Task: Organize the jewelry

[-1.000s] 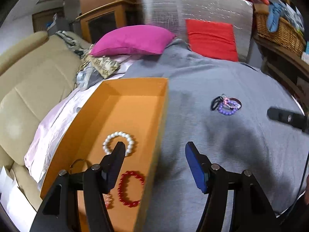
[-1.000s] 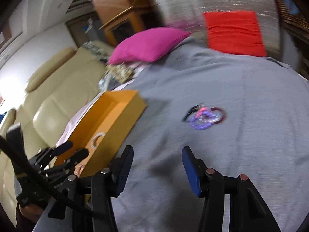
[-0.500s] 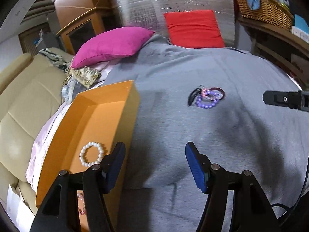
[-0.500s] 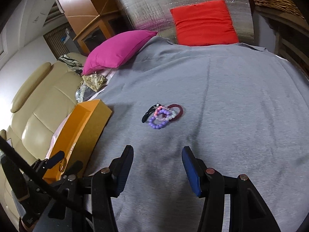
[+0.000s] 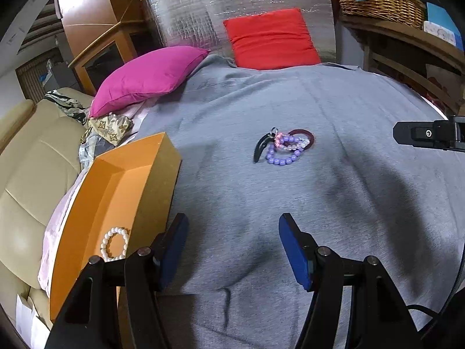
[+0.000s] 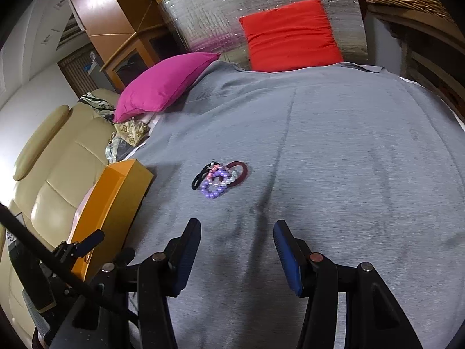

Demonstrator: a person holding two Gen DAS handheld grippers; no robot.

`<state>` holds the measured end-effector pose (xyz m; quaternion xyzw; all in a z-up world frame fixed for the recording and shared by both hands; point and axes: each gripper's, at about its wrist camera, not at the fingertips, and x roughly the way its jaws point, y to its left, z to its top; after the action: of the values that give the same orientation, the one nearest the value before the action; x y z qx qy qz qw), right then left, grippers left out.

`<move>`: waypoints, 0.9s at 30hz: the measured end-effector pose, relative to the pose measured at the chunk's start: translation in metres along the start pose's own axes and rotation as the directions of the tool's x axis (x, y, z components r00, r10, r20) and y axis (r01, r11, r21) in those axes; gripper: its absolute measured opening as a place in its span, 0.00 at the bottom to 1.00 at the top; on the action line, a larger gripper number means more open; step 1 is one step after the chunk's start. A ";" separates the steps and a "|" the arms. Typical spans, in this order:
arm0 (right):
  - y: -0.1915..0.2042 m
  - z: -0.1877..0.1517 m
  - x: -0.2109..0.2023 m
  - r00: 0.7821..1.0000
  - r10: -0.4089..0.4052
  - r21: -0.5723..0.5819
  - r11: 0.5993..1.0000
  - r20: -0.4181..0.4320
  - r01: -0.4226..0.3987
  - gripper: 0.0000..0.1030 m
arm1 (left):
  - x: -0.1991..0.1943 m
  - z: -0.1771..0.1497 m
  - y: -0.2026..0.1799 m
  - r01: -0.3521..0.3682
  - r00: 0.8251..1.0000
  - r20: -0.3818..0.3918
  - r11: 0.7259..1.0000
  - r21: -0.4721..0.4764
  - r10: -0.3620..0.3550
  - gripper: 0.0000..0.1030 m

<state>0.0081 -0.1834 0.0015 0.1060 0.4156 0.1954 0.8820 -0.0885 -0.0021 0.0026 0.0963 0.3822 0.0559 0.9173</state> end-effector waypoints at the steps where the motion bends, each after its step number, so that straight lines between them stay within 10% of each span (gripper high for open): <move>1: -0.002 0.000 0.000 1.000 0.000 0.002 1.000 0.000 0.000 0.54 | 0.001 0.000 -0.001 0.001 1.000 -0.001 1.000 0.001 -0.001 0.63; 27: -0.001 0.046 0.145 0.959 0.221 0.212 0.960 -0.177 -0.183 0.44 | 0.119 0.044 0.041 -0.013 0.984 -0.174 0.979 -0.202 -0.023 0.63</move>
<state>0.1278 -0.1229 -0.0701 0.2130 0.5058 0.2532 0.7967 0.0253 0.0525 -0.0400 -0.0038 0.4541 0.1004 0.8853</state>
